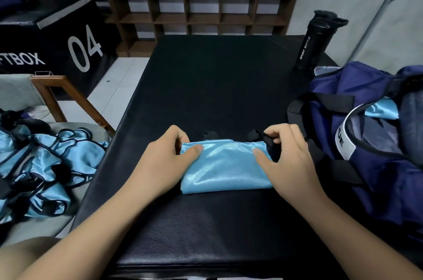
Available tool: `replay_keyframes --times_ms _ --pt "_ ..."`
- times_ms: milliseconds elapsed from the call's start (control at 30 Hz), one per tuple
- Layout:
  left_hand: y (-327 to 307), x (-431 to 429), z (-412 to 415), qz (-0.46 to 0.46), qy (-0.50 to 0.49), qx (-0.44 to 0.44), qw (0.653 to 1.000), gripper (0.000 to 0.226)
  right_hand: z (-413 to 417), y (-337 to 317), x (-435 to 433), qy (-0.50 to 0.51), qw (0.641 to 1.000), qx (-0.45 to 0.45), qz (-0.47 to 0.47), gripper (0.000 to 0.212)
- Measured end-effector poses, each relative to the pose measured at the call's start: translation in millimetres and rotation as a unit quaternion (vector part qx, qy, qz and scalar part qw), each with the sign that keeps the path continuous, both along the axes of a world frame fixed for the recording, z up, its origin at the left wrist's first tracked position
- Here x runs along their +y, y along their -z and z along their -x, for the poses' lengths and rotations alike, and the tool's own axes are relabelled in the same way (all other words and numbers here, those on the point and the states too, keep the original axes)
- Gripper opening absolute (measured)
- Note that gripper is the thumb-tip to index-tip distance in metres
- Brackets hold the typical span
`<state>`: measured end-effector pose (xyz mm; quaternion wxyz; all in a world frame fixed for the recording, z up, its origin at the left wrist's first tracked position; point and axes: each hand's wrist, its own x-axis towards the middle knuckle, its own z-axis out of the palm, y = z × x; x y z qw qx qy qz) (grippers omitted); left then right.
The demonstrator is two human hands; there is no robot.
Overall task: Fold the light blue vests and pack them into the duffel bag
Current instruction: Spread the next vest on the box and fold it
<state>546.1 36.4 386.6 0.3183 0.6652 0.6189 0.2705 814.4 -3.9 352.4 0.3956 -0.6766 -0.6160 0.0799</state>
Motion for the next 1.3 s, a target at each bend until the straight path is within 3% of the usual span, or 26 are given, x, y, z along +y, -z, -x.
replay_keyframes --times_ms 100,267,533,667,800,933,1167,1300 --pt "-4.7 -1.7 -4.6 0.011 0.005 -0.094 0.996 0.029 -1.1 0.3 -0.4 -0.006 1.000 -0.027 -0.009 0.037" --pt "-32.8 -2.8 -4.2 0.004 0.043 -0.150 0.988 0.026 -2.8 -15.0 -6.1 -0.065 0.997 0.007 -0.047 0.034" --pt "-119.3 -14.2 -20.2 -0.030 0.183 -0.119 0.975 0.020 7.7 -120.1 -4.3 -0.285 0.953 0.002 0.102 0.076" --pt "-160.0 -22.1 -40.0 -0.036 0.247 -0.108 0.962 0.019 -0.9 -163.5 -4.8 -0.337 0.931 0.027 0.135 0.071" --pt "-187.3 -23.7 -67.0 -0.054 0.279 -0.120 0.951 0.021 -30.8 -193.2 -17.9 -0.336 0.930 0.065 0.132 0.047" --pt "-197.8 -25.9 -106.6 -0.078 0.303 -0.169 0.935 0.020 -74.5 -213.8 -35.3 -0.319 0.935 0.101 0.118 0.043" --pt "-187.8 -13.0 -189.1 -0.111 0.302 -0.246 0.914 0.022 -160.5 -244.6 -48.5 -0.242 0.960 0.061 0.126 0.037" --pt "-168.0 8.0 -228.6 -0.132 0.250 -0.246 0.927 0.015 -213.5 -249.9 -41.3 -0.180 0.971 0.003 0.159 0.034"
